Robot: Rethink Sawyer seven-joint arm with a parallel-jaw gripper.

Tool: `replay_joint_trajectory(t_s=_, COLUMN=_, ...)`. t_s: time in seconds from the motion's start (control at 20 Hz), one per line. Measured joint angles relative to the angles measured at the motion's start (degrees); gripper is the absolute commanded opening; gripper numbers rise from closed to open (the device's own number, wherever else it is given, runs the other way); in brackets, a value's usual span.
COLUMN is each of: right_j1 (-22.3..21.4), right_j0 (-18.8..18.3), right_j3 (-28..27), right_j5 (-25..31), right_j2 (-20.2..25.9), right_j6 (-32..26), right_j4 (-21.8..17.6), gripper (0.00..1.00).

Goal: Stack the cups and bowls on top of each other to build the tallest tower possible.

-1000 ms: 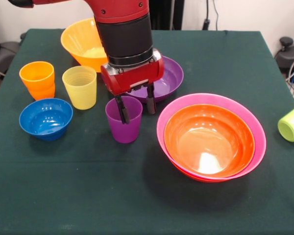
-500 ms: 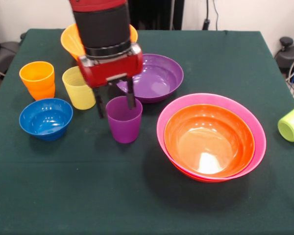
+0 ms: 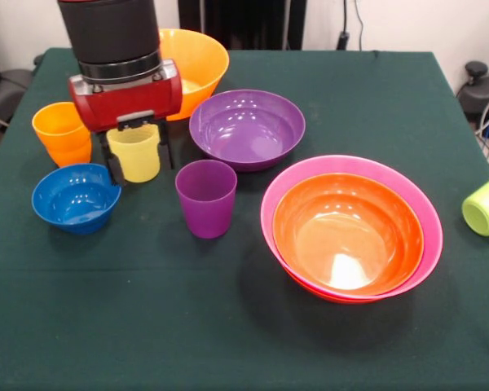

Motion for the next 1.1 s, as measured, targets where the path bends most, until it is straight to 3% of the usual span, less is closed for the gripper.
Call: replay_joint_trajectory(t_s=1.1, right_j1=-0.19, right_j0=-0.06, right_j3=2.28, right_j5=-0.01, right_j2=0.01, right_j6=0.0, right_j4=-0.63, gripper=1.0)
